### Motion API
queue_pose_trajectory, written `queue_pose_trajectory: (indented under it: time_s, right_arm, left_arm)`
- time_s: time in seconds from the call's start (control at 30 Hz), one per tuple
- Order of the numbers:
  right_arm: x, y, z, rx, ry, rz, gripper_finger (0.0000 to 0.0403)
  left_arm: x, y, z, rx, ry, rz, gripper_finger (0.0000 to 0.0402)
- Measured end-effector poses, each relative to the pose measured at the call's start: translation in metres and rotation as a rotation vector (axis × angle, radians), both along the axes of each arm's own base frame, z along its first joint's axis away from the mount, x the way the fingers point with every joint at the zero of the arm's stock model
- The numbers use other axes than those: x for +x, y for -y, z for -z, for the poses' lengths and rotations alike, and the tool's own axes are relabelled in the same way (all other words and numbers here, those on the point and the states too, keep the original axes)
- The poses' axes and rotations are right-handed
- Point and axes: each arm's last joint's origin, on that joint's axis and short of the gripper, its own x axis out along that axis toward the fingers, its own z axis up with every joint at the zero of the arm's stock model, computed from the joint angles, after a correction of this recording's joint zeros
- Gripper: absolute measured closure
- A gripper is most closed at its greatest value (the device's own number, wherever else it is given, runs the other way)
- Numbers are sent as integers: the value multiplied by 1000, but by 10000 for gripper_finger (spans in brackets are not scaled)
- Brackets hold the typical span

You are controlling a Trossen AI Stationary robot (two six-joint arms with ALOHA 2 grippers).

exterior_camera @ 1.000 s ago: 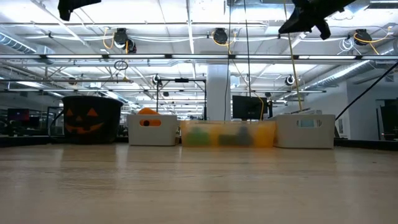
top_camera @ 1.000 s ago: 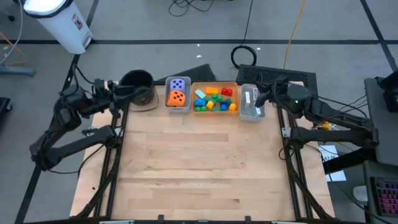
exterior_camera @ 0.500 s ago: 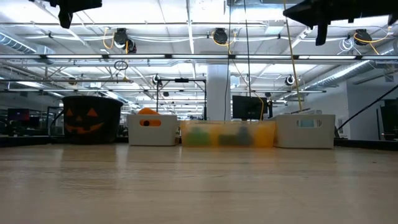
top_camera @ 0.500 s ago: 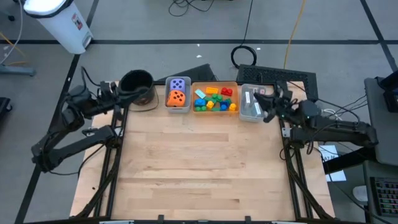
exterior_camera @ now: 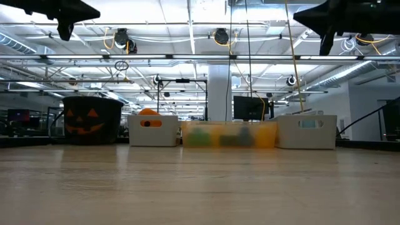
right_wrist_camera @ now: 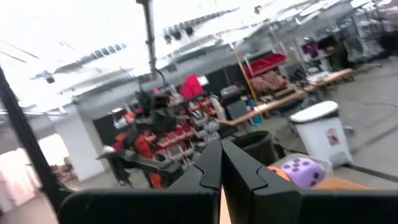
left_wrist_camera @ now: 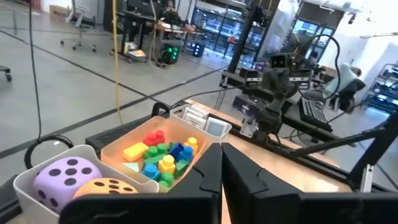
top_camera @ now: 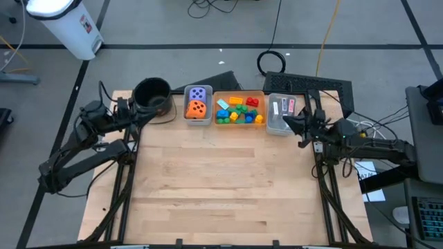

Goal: Pick & Place Toys
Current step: Return to Home Position

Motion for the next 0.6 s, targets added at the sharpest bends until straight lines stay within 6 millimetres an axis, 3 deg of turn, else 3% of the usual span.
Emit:
queue_pose_trajectory:
  time_s: [0.37,0.6]
  right_arm:
    - [-19,-4,15,-1,98,-22,403]
    - [-20,-4,38,84,107,-56,403]
  left_arm:
    - [-19,11,14,44,72,-115,380]
    - [-19,7,40,-16,86,-224,395]
